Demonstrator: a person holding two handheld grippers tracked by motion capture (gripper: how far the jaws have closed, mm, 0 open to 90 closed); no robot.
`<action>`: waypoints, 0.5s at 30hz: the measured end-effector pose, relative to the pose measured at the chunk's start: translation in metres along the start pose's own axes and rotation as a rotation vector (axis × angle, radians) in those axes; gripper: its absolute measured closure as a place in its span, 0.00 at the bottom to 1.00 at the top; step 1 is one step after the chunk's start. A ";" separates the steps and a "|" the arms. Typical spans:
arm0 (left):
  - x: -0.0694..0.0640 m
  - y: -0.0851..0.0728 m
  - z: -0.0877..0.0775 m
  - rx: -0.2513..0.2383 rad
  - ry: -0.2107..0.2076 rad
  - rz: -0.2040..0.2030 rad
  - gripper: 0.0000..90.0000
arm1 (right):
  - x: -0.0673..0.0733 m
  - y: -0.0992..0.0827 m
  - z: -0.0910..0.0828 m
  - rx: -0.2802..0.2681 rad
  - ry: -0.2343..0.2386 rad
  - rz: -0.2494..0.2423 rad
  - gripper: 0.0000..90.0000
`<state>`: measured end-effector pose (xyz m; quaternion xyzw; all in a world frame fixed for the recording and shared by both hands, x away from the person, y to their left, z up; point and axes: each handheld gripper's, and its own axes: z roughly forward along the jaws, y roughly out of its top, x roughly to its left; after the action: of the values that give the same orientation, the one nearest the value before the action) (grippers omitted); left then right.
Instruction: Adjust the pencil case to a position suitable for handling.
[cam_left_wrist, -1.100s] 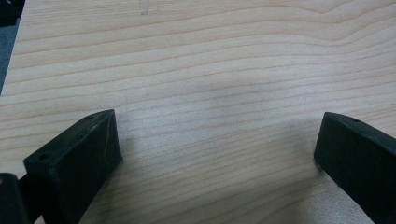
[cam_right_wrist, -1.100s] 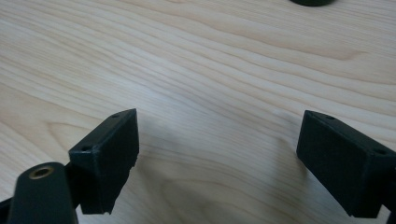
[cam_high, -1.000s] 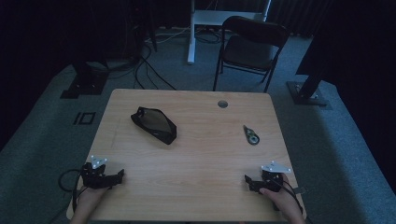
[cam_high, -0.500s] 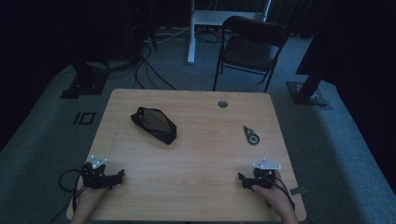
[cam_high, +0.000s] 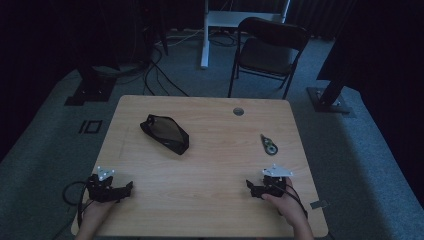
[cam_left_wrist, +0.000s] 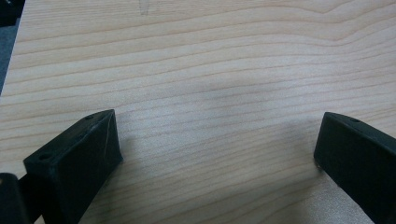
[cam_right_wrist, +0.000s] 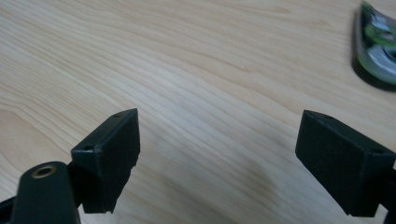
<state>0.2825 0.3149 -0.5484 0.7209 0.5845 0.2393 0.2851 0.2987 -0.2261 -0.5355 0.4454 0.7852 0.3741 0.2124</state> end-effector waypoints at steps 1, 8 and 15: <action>0.000 0.000 0.000 0.000 0.000 0.000 0.01 | 0.001 0.002 0.001 -0.002 0.004 -0.002 0.15; 0.000 0.000 0.000 0.000 0.000 0.000 0.01 | 0.011 0.013 0.009 -0.015 0.037 -0.013 0.15; 0.000 0.000 0.000 0.000 0.000 0.000 0.01 | 0.019 0.020 0.021 -0.017 0.053 -0.019 0.15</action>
<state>0.2825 0.3149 -0.5484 0.7209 0.5846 0.2393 0.2852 0.3138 -0.1953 -0.5336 0.4261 0.7914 0.3906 0.1988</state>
